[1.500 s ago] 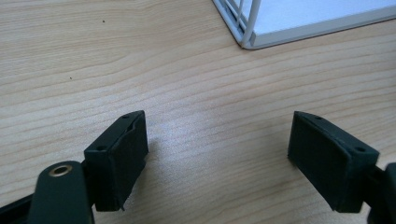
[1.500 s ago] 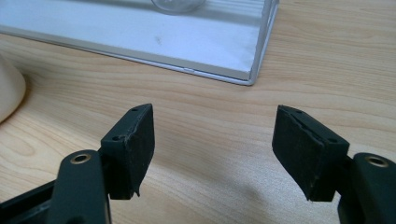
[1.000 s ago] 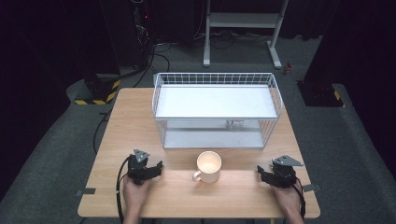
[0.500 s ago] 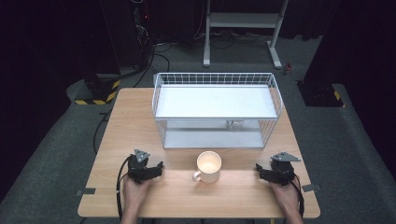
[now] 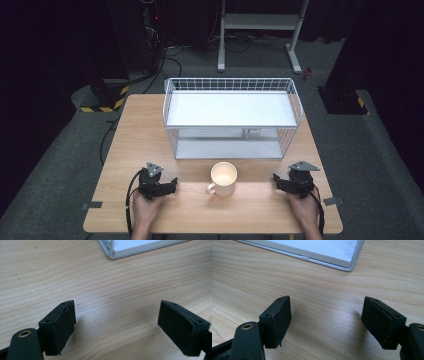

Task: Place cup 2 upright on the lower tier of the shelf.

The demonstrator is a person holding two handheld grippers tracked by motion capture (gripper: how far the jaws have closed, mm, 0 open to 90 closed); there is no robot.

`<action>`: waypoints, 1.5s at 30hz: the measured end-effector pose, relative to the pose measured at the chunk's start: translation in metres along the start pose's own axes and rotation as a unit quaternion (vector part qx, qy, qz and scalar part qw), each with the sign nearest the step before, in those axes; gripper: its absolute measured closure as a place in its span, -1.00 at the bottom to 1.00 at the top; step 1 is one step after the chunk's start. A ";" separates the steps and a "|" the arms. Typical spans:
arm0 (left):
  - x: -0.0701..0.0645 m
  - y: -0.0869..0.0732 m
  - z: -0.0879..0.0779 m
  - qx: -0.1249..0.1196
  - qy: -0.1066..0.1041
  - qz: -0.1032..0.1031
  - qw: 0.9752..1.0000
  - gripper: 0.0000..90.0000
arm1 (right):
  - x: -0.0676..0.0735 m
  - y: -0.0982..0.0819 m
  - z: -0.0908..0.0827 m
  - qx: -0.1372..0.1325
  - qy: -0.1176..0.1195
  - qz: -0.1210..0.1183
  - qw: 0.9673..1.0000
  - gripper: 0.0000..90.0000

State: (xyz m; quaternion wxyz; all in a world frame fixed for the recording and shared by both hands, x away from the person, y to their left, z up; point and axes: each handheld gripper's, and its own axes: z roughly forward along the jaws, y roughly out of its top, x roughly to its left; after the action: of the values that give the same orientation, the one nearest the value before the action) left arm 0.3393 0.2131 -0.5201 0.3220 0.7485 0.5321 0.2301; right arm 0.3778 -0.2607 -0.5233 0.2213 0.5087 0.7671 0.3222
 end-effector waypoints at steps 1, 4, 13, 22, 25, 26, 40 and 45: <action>-0.001 0.000 -0.002 -0.004 -0.001 0.003 1.000 -0.66 | 0.000 0.000 0.000 0.000 0.000 0.000 1.000 -0.46; -0.004 -0.001 -0.008 -0.017 -0.025 -0.004 1.000 -0.67 | 0.000 0.000 0.000 0.000 -0.001 0.000 1.000 -0.46; -0.022 -0.003 -0.021 -0.036 -0.052 0.016 0.998 -0.69 | 0.000 0.000 0.000 0.000 0.000 -0.001 1.000 -0.46; -0.043 -0.007 -0.030 -0.037 -0.094 0.035 0.994 -0.75 | 0.000 0.000 0.000 -0.001 0.000 0.000 1.000 -0.46; -0.051 -0.009 -0.032 -0.039 -0.101 0.046 0.993 -0.77 | 0.000 0.000 0.000 0.000 0.000 -0.001 1.000 -0.46; -0.055 -0.009 -0.033 -0.037 -0.105 0.051 0.993 -0.77 | 0.000 0.000 0.000 -0.001 0.000 -0.001 1.000 -0.46; -0.090 -0.004 -0.024 -0.025 -0.133 0.091 0.987 -0.84 | 0.000 0.000 0.000 -0.002 -0.001 -0.001 1.000 -0.46; -0.100 0.000 -0.016 -0.008 -0.151 0.112 0.982 -0.90 | 0.000 0.000 0.000 0.002 -0.003 0.005 1.000 -0.52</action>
State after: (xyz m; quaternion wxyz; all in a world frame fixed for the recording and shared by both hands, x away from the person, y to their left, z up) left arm 0.2958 0.1226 -0.5090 0.3766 0.8272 0.3880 0.1527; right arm 0.3780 -0.2611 -0.5234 0.2207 0.5136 0.7648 0.3204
